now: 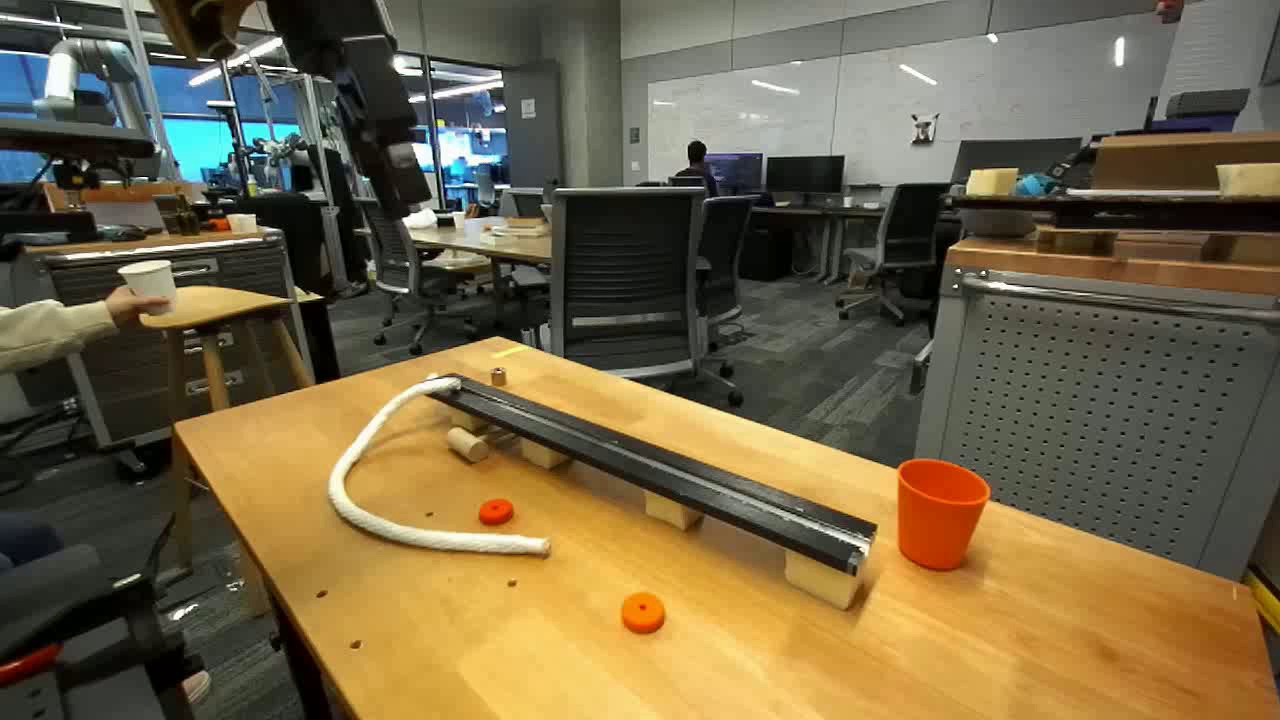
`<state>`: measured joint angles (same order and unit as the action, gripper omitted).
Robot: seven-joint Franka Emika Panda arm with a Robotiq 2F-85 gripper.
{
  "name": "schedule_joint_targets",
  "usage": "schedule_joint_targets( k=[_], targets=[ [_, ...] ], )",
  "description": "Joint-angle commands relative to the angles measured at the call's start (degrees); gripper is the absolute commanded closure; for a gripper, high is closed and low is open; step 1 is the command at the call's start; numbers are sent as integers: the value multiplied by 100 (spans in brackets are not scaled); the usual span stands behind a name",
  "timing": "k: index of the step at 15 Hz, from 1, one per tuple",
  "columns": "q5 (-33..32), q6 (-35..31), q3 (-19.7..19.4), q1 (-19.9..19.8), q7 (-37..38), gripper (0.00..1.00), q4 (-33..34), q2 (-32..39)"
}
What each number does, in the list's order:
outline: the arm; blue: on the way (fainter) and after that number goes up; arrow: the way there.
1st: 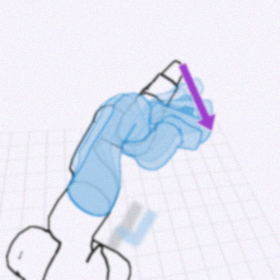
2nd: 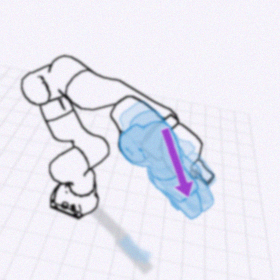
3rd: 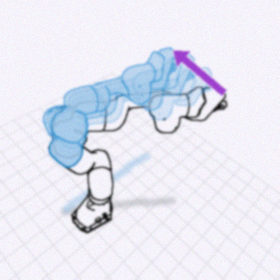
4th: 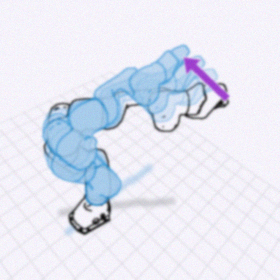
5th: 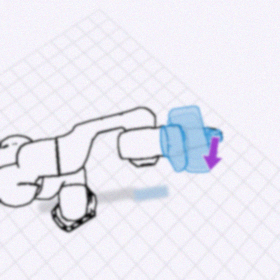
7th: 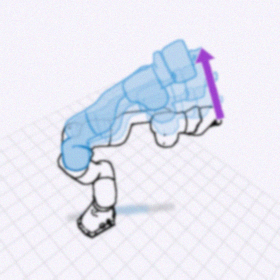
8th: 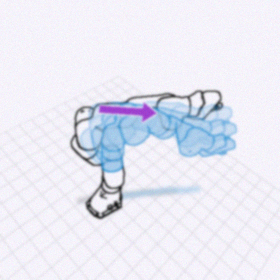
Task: Pick up the white rope and put it in between the black object.
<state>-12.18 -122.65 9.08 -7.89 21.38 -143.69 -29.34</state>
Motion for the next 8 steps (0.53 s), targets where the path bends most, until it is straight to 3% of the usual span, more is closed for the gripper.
schedule_joint_targets(
  k=[1,8],
  targets=[
    [-51,15,-89,99,38,0,27,11],
    [-51,16,-88,98,37,0,91,-6]
  ],
)
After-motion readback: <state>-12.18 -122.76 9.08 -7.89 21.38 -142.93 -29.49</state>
